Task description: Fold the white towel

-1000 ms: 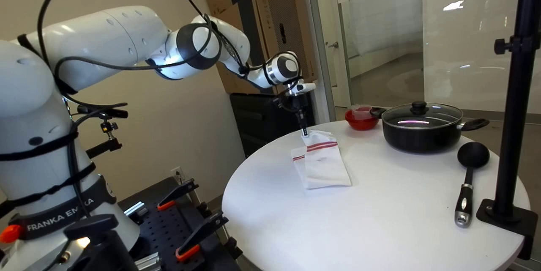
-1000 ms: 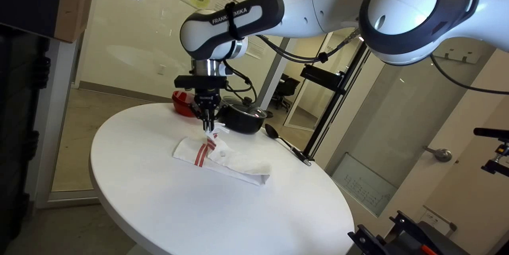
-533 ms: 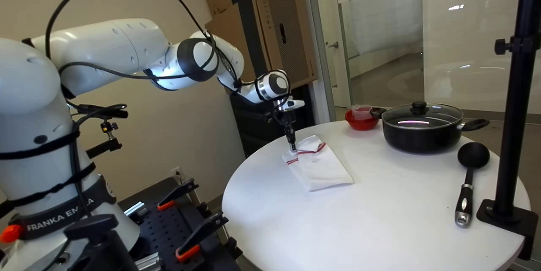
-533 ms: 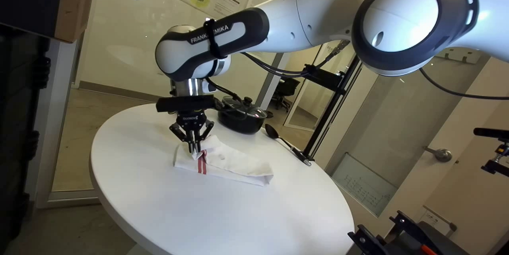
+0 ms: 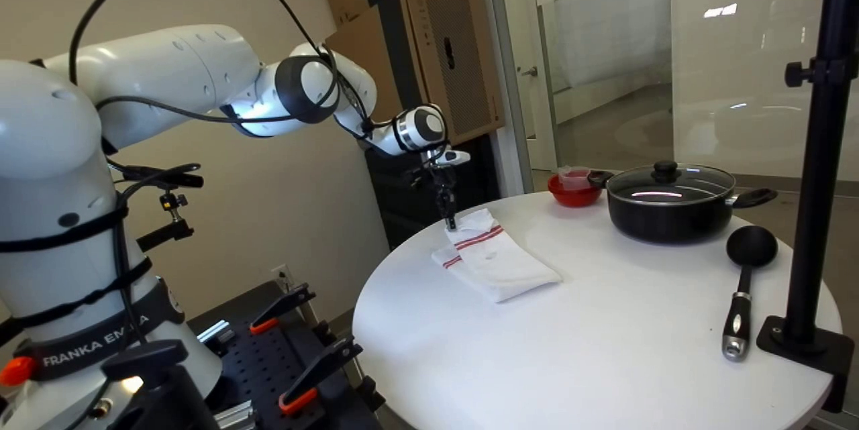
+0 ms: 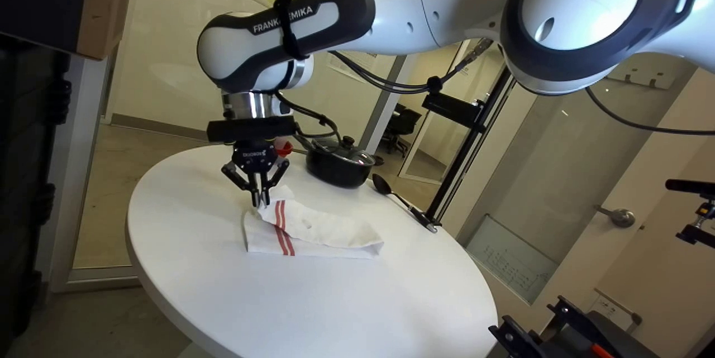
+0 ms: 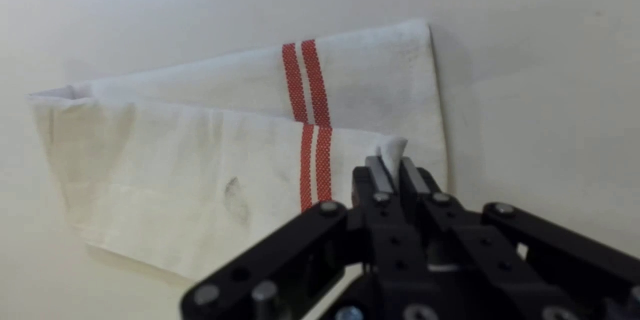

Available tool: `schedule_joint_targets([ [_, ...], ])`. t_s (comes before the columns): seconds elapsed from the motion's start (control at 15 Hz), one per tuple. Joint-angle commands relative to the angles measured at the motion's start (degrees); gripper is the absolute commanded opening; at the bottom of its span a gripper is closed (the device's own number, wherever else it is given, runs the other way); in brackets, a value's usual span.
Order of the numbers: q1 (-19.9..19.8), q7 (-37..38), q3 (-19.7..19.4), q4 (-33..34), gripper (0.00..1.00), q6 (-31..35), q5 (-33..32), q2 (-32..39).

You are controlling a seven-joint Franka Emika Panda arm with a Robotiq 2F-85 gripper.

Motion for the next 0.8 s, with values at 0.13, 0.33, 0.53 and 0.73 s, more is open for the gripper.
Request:
schedule_joint_targets([
  [0.13,-1.6,-7.7,0.1,-6.2,0.02,-10.7,-0.5,-7.8],
  [0.33,-2.1,-12.9,-0.5,-8.7,0.02,-16.1,-1.4,-10.7],
  [0.53,-1.9,-17.3,-1.0,-10.8,0.02,-20.9,-2.6,-12.4],
  [0.73,-0.8,-19.8,-1.2,-12.7,0.02,-24.0,-4.4,-13.3],
])
